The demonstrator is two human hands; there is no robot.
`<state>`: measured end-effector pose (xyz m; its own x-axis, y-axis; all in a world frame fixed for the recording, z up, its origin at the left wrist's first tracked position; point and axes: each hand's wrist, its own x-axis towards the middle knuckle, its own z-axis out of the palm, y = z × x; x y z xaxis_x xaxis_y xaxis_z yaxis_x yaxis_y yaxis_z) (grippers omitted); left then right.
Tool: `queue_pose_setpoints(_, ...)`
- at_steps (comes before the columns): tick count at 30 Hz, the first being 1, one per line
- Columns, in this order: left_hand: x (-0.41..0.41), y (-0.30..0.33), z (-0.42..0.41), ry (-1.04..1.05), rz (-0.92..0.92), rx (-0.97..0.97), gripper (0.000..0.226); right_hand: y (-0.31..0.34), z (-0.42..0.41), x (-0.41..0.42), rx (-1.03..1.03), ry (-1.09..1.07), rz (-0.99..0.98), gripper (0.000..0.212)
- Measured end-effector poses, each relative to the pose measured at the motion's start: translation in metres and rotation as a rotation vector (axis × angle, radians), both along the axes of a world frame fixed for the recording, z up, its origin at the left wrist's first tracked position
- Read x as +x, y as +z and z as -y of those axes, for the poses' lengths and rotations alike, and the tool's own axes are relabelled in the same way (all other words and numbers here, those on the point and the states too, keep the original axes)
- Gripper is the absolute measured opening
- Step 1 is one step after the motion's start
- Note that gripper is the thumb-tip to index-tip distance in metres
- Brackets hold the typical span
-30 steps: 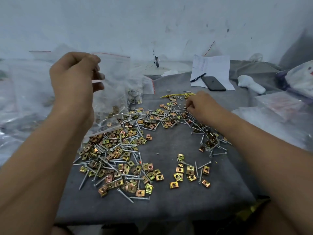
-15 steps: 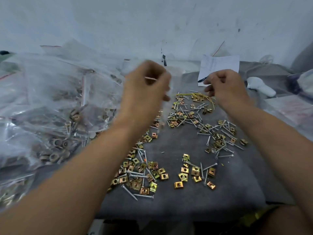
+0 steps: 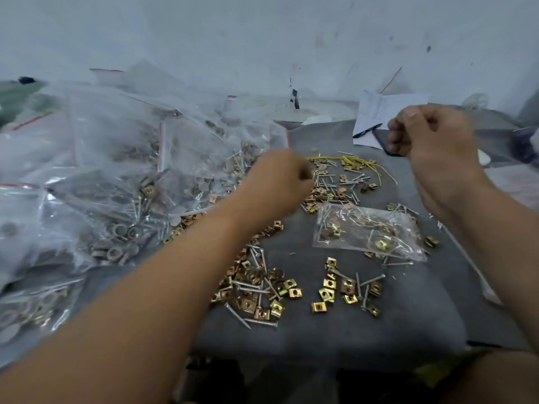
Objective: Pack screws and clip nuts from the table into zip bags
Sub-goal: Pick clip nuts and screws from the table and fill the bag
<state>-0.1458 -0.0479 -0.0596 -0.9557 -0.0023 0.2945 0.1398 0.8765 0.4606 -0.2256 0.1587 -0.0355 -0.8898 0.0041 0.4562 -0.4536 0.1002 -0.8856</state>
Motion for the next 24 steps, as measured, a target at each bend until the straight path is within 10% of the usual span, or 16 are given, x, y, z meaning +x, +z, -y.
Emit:
queue_pose_setpoints(18,-0.027,-0.030,0.053,0.149,0.071,-0.156,0.019,-0.051,0.074,0.017,0.932,0.264,-0.174,0.017)
queue_pose_setpoints(24,-0.025,-0.032,0.057,0.193,0.034,-0.098,0.018,-0.058,0.076,0.005,0.962,0.234,-0.166,0.016)
